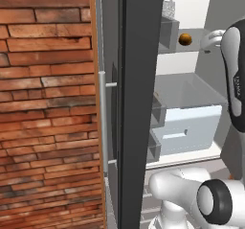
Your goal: Pick the apple and mango from the fridge and place them on the plate next to the blender to make a fruit smoothie.
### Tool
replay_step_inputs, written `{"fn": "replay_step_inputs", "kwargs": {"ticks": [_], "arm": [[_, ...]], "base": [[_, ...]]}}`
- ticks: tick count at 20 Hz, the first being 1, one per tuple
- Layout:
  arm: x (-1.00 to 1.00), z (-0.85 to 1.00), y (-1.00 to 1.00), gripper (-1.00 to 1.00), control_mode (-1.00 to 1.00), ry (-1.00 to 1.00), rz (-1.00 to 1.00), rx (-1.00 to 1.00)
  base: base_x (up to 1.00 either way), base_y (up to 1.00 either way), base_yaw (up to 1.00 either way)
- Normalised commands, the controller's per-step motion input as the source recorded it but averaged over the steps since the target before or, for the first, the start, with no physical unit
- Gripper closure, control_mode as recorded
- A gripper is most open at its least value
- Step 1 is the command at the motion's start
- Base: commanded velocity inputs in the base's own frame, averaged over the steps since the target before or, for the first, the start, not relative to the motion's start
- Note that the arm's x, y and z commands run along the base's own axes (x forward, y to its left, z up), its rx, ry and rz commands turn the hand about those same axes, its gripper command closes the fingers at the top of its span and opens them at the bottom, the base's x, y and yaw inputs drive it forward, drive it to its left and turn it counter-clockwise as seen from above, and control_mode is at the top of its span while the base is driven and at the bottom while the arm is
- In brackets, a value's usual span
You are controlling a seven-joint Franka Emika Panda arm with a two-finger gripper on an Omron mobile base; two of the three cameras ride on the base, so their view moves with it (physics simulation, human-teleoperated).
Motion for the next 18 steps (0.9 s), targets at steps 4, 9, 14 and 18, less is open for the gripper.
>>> {"fn": "replay_step_inputs", "kwargs": {"ticks": [4, 9, 14, 18], "arm": [[0.41, -0.51, -0.16, -1.00, -1.00, 0.00, -0.05, -0.01], [0.50, -0.17, -0.20, -1.00, -1.00, 0.00, -0.04, -0.01], [0.43, 0.00, -0.20, -1.00, -1.00, 0.00, -0.02, 0.00], [0.36, 0.00, -0.19, -1.00, -1.00, -0.01, 0.00, 0.00]], "base": [[0.00, 0.00, 0.00], [0.00, 0.00, 0.00], [0.00, 0.00, 0.00], [0.00, 0.00, 0.00]]}}
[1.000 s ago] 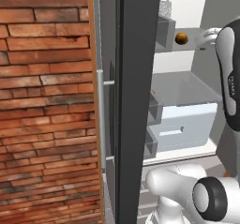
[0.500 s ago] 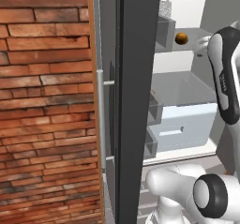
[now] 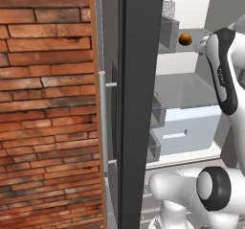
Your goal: Pick the apple and mango from the fridge and place them on the plate next to the blender to make a fruit smoothie.
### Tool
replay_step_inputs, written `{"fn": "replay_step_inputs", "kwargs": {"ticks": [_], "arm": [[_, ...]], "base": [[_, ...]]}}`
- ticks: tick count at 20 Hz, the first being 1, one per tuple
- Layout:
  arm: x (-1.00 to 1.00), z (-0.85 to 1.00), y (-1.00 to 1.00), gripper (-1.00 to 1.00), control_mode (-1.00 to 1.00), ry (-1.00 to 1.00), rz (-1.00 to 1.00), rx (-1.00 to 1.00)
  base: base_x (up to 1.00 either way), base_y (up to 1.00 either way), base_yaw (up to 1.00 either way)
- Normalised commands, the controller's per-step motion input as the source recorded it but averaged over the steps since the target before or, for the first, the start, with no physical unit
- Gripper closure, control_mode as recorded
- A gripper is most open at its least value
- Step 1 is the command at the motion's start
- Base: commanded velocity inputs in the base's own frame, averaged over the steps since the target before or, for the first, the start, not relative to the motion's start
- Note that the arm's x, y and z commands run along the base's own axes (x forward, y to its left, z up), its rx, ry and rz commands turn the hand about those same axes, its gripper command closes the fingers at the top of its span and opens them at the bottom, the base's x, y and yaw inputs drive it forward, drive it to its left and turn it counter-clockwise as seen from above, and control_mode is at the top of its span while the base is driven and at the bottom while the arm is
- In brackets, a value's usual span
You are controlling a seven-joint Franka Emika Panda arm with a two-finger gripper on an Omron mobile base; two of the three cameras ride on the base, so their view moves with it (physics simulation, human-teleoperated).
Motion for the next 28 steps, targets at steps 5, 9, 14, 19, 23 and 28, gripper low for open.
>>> {"fn": "replay_step_inputs", "kwargs": {"ticks": [5, 9, 14, 19, 23, 28], "arm": [[0.34, 0.00, -0.09, -1.00, -1.00, -0.01, 0.00, 0.00], [0.42, 0.00, -0.01, -1.00, -1.00, -0.04, 0.00, 0.00], [0.49, 0.00, 0.00, -1.00, -1.00, -0.05, 0.00, 0.00], [0.53, 0.00, 0.00, -1.00, -1.00, 0.00, 0.00, 0.00], [0.46, 0.00, 0.00, -1.00, -1.00, 0.00, 0.00, 0.00], [0.38, -0.01, -0.06, -1.00, -1.00, 0.00, 0.00, 0.00]], "base": [[0.00, 0.00, 0.00], [0.00, 0.00, 0.00], [0.00, 0.00, 0.00], [0.00, 0.00, 0.00], [0.00, 0.00, 0.00], [0.00, 0.00, 0.00]]}}
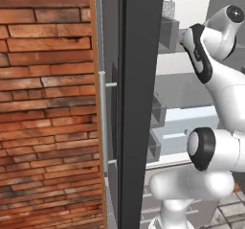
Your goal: Pick the apple and mango from the fridge and place them on the plate next to the blender to make a fruit smoothie.
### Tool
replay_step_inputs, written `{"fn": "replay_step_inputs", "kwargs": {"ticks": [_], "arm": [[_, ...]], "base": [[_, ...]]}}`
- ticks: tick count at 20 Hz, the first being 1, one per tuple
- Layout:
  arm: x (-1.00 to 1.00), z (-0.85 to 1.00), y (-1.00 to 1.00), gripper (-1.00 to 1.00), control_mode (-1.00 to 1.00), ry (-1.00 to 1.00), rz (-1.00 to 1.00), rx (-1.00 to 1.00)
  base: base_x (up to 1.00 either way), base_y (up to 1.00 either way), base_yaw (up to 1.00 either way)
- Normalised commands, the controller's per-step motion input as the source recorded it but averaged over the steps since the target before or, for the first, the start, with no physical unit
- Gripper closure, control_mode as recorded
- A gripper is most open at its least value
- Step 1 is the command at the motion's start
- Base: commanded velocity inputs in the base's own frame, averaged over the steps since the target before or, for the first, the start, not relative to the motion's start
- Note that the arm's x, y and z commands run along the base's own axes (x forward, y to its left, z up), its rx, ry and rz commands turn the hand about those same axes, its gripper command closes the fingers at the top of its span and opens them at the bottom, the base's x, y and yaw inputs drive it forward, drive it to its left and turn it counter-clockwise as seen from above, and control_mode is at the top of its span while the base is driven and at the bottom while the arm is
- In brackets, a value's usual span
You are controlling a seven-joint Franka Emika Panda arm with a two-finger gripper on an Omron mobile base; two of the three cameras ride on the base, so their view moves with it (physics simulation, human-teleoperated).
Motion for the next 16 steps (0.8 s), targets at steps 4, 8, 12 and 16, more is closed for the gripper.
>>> {"fn": "replay_step_inputs", "kwargs": {"ticks": [4, 8, 12, 16], "arm": [[0.25, -0.09, -0.14, -1.00, -1.00, 0.00, 0.00, 0.00], [0.24, -0.11, -0.12, -1.00, -1.00, 0.00, 0.00, 0.00], [0.31, -0.09, -0.08, -1.00, -1.00, 0.00, 0.00, 0.00], [0.34, -0.05, -0.06, -1.00, -1.00, 0.00, 0.00, 0.00]], "base": [[0.00, 0.00, 0.00], [0.00, 0.00, 0.00], [0.00, 0.00, 0.00], [0.00, 0.00, 0.00]]}}
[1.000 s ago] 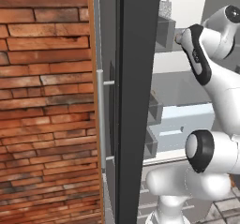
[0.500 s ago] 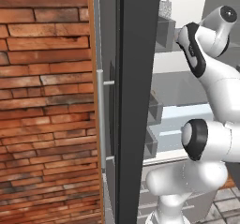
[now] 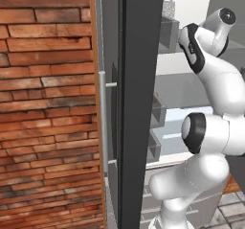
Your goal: Pick the apple and mango from the fridge and place them on the plate next to the blender to make a fruit smoothie.
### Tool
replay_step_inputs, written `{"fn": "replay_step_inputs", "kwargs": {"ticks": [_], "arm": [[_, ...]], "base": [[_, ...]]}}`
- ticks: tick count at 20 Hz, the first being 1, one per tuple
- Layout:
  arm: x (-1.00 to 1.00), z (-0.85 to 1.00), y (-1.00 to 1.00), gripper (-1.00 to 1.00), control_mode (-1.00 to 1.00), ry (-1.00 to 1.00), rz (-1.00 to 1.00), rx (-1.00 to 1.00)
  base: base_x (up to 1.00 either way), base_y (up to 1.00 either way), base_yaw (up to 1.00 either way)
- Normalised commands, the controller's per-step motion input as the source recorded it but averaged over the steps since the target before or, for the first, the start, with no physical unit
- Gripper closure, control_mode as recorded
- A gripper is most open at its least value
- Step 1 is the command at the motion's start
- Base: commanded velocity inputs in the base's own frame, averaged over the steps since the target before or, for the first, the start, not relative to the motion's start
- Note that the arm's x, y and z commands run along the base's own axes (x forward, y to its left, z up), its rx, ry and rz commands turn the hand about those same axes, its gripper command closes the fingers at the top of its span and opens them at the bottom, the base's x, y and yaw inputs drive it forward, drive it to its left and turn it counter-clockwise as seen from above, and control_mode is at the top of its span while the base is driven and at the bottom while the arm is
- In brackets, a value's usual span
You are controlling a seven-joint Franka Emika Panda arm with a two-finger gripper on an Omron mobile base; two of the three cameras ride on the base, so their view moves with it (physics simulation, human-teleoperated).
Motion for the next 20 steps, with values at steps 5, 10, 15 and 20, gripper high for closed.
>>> {"fn": "replay_step_inputs", "kwargs": {"ticks": [5, 10, 15, 20], "arm": [[0.26, -0.05, -0.07, -1.00, -1.00, 0.00, 0.00, 0.00], [0.28, -0.10, -0.02, -1.00, -1.00, 0.00, 0.00, 0.00], [0.31, -0.19, 0.00, -1.00, -1.00, 0.00, 0.00, 0.00], [0.43, -0.15, 0.00, -1.00, -1.00, 0.00, 0.00, 0.00]], "base": [[0.00, 0.00, 0.00], [0.00, 0.00, 0.00], [0.00, 0.00, 0.00], [0.00, 0.00, 0.00]]}}
